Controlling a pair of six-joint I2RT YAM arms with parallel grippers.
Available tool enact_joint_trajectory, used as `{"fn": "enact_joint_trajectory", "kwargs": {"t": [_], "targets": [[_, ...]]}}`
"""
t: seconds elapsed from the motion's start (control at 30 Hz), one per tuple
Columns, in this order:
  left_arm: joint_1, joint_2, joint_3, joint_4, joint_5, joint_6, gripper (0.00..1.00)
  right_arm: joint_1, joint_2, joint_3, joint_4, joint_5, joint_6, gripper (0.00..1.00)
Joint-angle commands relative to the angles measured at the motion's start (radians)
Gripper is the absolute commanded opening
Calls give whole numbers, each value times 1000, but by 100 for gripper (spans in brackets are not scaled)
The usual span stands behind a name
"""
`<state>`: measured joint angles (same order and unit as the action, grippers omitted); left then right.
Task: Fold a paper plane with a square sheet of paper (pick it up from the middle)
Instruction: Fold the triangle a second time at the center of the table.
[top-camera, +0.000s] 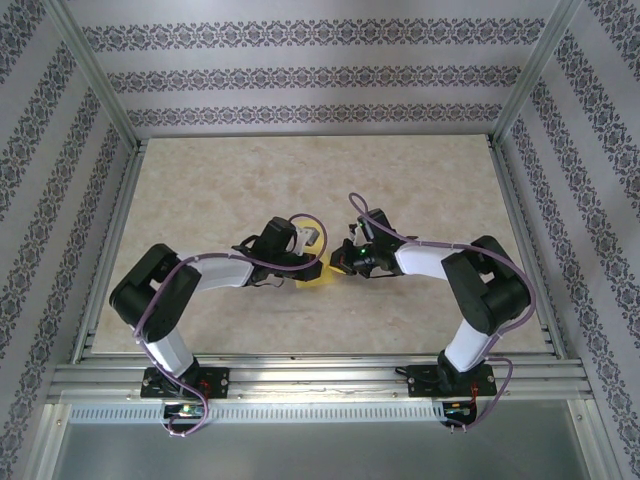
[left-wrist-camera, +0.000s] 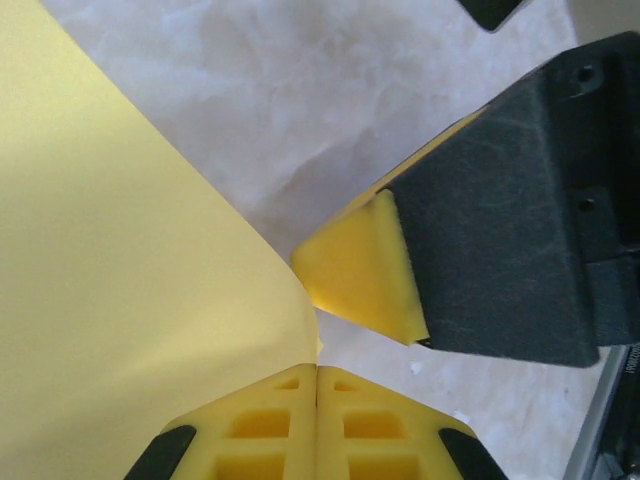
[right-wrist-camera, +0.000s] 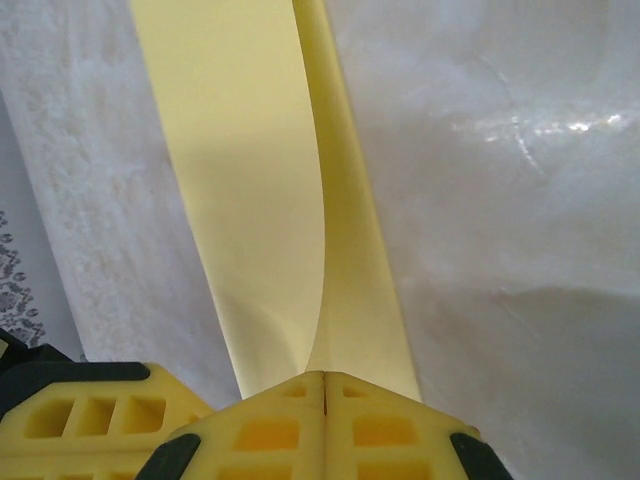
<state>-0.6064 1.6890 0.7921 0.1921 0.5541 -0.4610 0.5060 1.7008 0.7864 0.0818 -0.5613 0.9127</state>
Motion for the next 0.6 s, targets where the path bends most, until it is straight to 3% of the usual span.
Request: {"fn": "enact_joint_trajectory", "kwargs": {"t": [0.0,0.57], "targets": [[17,-35,-14,56,21,-10,1,-6,-21,1,-24,15,-12,4],[26,-56,-31,51,0,-24,0,47,66,53,-42,13,-40,0]]}}
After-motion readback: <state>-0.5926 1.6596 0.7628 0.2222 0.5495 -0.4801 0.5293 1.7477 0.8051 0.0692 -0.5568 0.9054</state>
